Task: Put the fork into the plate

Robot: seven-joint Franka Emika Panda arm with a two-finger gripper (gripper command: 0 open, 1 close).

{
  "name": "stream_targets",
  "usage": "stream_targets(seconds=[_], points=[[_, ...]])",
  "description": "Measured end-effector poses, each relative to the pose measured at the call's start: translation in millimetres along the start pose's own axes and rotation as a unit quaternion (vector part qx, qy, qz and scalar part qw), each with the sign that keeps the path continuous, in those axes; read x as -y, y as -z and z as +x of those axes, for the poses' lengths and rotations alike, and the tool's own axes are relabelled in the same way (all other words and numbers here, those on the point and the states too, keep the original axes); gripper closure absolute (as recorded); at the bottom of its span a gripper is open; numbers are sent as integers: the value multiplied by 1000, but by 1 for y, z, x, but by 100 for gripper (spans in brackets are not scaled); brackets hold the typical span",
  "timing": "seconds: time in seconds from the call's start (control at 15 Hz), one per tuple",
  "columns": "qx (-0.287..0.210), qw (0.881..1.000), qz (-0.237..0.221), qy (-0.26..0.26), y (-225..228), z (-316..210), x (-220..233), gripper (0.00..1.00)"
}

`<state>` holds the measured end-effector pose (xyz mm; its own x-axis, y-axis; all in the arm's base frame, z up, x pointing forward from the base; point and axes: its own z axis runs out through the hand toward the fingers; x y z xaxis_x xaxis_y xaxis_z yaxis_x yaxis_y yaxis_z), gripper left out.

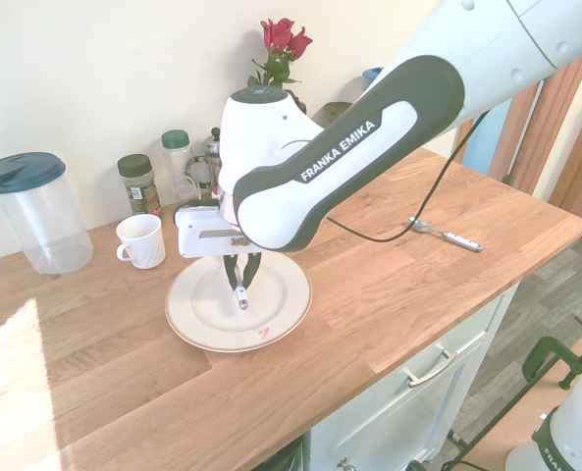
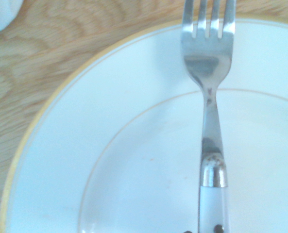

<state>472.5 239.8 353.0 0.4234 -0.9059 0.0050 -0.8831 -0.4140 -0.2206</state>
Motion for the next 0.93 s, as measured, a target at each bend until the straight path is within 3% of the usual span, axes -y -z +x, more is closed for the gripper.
stream_targets(seconds=[0.27, 0.93], points=[[8, 1000, -2, 3, 7, -15, 6, 100], [4, 997, -71, 14, -1, -25, -16, 100]])
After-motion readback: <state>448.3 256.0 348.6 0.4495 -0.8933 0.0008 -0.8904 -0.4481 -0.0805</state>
